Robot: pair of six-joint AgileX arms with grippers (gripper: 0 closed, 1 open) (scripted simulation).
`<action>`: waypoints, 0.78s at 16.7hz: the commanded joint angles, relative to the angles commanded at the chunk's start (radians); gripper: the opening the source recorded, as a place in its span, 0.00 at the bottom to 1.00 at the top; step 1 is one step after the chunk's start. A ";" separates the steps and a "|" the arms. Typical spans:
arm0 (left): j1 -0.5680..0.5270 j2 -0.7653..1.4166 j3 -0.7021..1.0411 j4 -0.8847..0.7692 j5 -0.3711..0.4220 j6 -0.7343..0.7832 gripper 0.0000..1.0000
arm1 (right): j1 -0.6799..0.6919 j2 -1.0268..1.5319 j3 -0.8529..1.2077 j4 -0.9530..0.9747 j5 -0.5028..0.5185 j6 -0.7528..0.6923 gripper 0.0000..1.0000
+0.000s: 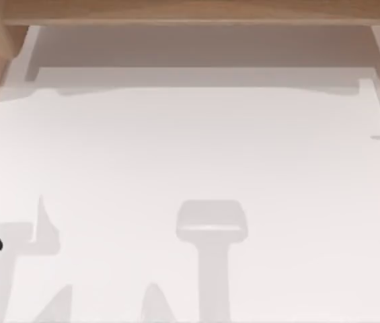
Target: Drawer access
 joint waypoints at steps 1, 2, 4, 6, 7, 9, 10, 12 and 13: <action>0.000 0.000 0.000 0.000 0.000 0.000 1.00 | 0.000 0.000 0.000 0.000 0.000 0.000 0.00; 0.000 0.000 0.000 0.000 0.000 0.000 1.00 | 0.000 0.000 0.000 0.000 0.000 0.000 0.00; 0.000 0.000 0.000 0.000 0.000 0.000 1.00 | 0.002 0.003 0.002 0.000 0.001 0.000 0.00; 0.000 0.000 0.000 0.000 0.000 0.000 1.00 | -0.021 -0.007 -0.032 0.021 -0.018 0.000 0.00; 0.000 0.000 0.000 0.000 0.000 0.000 1.00 | -0.037 -0.016 -0.060 0.040 -0.032 -0.001 0.00; 0.000 0.000 0.000 0.000 0.000 0.000 1.00 | -0.074 -0.042 -0.127 0.085 -0.067 -0.001 0.00; 0.000 0.000 0.000 0.000 0.000 0.000 1.00 | -0.090 -0.055 -0.158 0.106 -0.086 -0.001 0.00; 0.000 0.000 0.000 0.000 0.000 0.000 1.00 | -0.114 -0.071 -0.203 0.135 -0.115 0.001 0.00; 0.000 0.000 0.000 0.000 0.000 0.000 1.00 | -0.119 -0.073 -0.211 0.139 -0.121 0.001 0.00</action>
